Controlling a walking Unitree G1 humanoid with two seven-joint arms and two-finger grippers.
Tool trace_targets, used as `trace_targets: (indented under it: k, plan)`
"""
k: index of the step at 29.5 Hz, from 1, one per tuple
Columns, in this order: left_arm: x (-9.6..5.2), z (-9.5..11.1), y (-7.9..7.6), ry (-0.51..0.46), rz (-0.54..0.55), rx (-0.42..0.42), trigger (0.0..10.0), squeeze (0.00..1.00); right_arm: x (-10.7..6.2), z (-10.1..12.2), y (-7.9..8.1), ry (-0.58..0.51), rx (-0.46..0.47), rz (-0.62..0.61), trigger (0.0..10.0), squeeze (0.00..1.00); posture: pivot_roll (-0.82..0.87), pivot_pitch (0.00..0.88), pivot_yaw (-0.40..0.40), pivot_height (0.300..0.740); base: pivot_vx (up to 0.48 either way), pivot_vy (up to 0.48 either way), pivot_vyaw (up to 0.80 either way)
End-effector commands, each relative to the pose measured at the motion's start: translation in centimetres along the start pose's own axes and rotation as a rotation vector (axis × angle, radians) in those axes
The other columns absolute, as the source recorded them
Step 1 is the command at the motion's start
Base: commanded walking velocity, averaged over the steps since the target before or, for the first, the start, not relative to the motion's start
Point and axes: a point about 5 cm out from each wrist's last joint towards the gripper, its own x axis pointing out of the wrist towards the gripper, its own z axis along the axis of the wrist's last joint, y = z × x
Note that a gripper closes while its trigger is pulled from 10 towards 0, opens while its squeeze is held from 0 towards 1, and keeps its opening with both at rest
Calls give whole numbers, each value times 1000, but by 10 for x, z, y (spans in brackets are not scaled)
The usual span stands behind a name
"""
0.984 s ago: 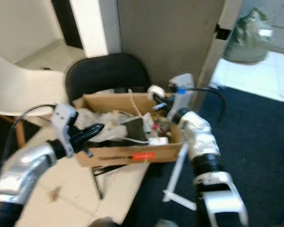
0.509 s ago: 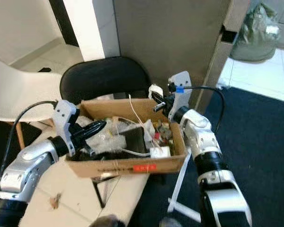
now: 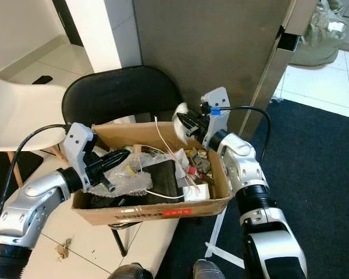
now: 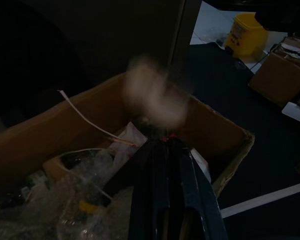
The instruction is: Picking trash to rubbish bin
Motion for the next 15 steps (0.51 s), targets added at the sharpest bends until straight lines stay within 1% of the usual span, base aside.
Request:
trace_targets:
  k: [1,15]
  plan:
    - [-1,-1,-1,19,-7,13,10000,0,0,-3,2,5,-5,9,10000,1000,47,0,-25,740,0,0,0]
    - [2,1,1,-2,31,23,10000,0,-1,-5,1,10,4,-9,10000,1000,46,0,-28,740,0,0,0]
